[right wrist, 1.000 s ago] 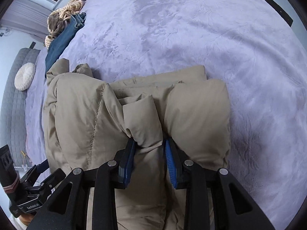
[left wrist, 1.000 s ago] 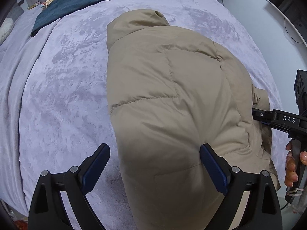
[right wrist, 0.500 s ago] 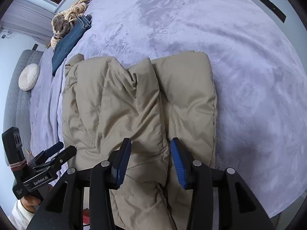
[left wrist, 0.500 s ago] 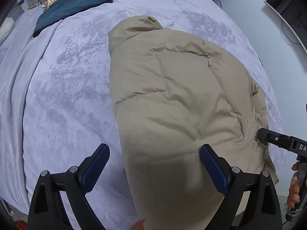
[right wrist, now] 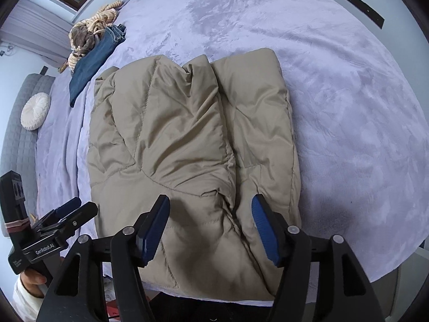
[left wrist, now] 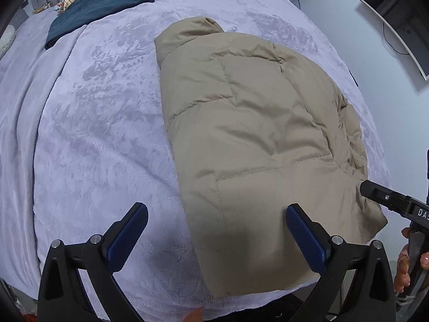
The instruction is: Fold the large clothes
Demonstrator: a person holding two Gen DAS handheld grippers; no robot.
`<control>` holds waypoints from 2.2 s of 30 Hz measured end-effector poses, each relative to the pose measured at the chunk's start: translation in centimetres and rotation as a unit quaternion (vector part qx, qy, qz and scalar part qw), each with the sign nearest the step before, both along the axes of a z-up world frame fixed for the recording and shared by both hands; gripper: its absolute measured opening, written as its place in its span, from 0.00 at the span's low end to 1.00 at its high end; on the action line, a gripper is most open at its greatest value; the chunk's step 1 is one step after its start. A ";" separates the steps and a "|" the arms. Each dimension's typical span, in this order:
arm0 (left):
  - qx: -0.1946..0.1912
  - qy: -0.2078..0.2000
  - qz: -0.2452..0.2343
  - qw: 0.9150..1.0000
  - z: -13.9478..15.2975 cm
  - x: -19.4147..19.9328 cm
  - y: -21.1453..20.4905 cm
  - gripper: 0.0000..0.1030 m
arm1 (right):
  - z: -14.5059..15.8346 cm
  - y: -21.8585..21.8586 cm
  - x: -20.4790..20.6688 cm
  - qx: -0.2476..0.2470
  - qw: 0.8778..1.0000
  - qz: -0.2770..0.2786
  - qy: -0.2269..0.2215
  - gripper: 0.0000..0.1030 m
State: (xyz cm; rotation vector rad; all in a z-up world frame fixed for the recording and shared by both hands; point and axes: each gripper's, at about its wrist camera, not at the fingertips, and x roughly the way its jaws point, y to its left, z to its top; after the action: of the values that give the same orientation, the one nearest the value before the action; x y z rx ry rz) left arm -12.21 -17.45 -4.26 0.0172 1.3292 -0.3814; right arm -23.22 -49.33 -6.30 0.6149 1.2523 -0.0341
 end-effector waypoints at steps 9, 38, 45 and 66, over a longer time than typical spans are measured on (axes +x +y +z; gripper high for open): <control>0.008 -0.009 -0.004 1.000 0.5 -0.7 1.6 1.00 | 1.8 0.3 -2.2 -0.015 0.999 -0.032 -0.033 0.84; -0.073 0.067 0.066 0.993 -3.8 6.3 -0.8 1.00 | -5.4 -9.2 5.2 0.095 0.995 0.017 0.019 0.86; -0.082 0.075 0.062 0.992 -4.3 6.8 -1.2 1.00 | -8.6 -10.1 6.6 0.167 0.986 0.014 0.012 0.86; -0.191 0.089 0.052 0.976 -6.0 11.5 1.8 1.00 | -8.8 -6.4 10.8 0.227 0.965 0.130 0.002 1.00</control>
State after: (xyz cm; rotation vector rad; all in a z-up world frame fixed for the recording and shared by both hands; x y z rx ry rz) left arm -0.68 -15.64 -10.31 -0.4140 1.4070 -0.5537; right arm -12.43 -55.73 -15.14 0.8358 1.3461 0.4828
